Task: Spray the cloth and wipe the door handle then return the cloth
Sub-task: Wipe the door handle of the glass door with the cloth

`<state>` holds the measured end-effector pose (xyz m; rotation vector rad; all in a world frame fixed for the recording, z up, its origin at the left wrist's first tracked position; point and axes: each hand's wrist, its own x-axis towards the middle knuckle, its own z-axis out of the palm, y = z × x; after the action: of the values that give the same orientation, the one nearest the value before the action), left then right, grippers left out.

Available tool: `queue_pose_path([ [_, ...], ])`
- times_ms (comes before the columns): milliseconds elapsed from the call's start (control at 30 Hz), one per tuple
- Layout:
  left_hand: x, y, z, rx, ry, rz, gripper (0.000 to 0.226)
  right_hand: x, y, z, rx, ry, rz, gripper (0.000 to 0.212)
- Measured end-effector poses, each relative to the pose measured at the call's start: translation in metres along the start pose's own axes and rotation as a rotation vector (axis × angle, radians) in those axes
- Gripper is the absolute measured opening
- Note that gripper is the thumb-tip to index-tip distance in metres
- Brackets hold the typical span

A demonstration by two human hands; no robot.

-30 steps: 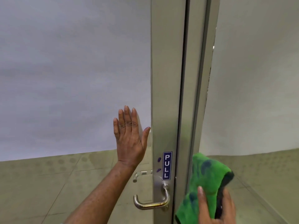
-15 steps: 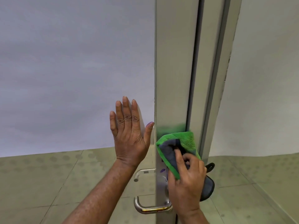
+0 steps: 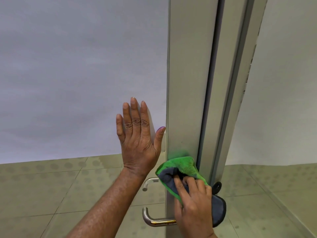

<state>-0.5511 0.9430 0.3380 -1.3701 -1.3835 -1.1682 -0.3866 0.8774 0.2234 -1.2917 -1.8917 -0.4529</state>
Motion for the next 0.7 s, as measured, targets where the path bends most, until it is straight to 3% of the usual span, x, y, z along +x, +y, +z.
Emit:
queue_pose_path([
  [267, -0.001, 0.000, 0.002, -0.012, 0.011, 0.008, 0.076, -0.002, -0.003, -0.016, -0.041, -0.240, 0.006, 0.061],
  [400, -0.001, 0.000, 0.002, -0.006, -0.001, -0.011, 0.076, 0.001, -0.002, -0.019, -0.033, -0.340, 0.003, 0.055],
  [600, 0.000, 0.001, 0.002, 0.006, -0.004, -0.009, 0.076, 0.003, -0.007, -0.018, -0.069, -0.682, 0.084, 0.049],
  [700, -0.001, 0.000, 0.002, 0.007, -0.002, -0.009, 0.076, 0.004, -0.006, -0.011, -0.091, -0.699, 0.097, 0.046],
])
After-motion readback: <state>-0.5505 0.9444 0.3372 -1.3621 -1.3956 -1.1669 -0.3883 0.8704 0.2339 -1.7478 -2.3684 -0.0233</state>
